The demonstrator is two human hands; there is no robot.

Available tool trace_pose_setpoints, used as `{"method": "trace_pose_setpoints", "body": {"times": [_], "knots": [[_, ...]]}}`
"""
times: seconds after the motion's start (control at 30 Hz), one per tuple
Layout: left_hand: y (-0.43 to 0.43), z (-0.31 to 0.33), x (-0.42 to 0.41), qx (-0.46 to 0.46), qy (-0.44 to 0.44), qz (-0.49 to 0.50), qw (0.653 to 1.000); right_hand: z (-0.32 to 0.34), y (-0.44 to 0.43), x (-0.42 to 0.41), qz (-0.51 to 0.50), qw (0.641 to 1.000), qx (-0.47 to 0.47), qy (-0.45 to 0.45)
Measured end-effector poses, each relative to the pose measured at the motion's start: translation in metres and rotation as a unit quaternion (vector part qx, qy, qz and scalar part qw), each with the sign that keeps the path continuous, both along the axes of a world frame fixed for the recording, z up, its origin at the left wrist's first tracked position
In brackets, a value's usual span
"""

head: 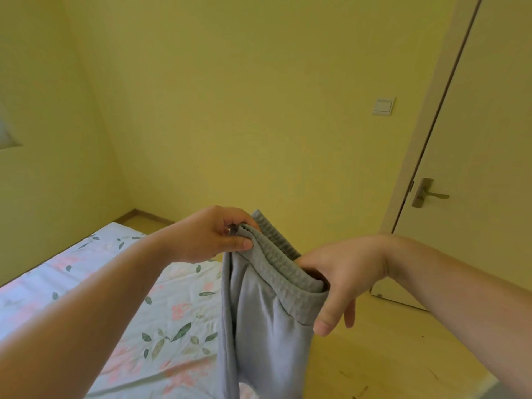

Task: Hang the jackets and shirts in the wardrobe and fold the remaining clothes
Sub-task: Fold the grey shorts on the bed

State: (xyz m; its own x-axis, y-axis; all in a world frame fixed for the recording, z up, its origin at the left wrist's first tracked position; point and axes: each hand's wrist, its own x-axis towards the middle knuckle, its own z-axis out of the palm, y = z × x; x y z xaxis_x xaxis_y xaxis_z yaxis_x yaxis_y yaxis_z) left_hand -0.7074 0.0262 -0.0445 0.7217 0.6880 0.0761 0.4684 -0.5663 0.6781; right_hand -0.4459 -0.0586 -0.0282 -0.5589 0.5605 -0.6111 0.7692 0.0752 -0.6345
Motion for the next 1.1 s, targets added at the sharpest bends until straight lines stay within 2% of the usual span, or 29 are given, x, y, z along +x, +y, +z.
{"method": "trace_pose_setpoints", "body": {"times": [0.07,0.2,0.37,0.47,0.53,0.63,0.7,0.8,0.87,1.0,1.1], "knots": [[-0.002,0.001,0.000,-0.021,-0.012,-0.027,0.999,0.005,0.002,-0.001,0.010,0.999,-0.024,-0.027],[-0.001,-0.004,-0.005,-0.066,-0.030,-0.049,0.996,0.013,0.001,0.001,0.026,0.990,0.006,-0.141],[0.007,-0.018,-0.010,-0.099,-0.053,-0.015,0.994,0.029,-0.007,0.012,0.082,0.994,0.049,-0.046],[0.007,-0.027,-0.002,-0.120,-0.075,-0.005,0.990,0.031,-0.011,0.000,0.090,0.996,0.015,0.003],[0.005,-0.030,0.006,-0.131,-0.088,-0.023,0.987,0.031,-0.012,-0.009,0.088,0.995,0.006,-0.047],[0.003,-0.031,0.009,-0.170,-0.113,-0.051,0.978,0.029,-0.019,-0.018,0.074,0.967,0.044,-0.240],[0.004,-0.032,0.006,-0.172,-0.107,-0.042,0.978,0.030,-0.024,-0.018,0.079,0.954,0.074,-0.280],[0.006,-0.037,0.004,-0.078,-0.038,0.009,0.996,0.032,-0.027,-0.017,0.126,0.967,0.128,-0.182],[0.006,-0.042,0.009,-0.040,-0.015,0.035,0.998,0.030,-0.029,-0.024,0.160,0.955,0.203,-0.143],[0.007,-0.049,0.018,0.004,0.008,0.051,0.999,0.014,-0.033,-0.036,0.179,0.913,0.339,-0.138],[0.010,-0.052,0.020,0.001,0.010,0.068,0.998,0.007,-0.033,-0.041,0.162,0.921,0.349,-0.057]]}}
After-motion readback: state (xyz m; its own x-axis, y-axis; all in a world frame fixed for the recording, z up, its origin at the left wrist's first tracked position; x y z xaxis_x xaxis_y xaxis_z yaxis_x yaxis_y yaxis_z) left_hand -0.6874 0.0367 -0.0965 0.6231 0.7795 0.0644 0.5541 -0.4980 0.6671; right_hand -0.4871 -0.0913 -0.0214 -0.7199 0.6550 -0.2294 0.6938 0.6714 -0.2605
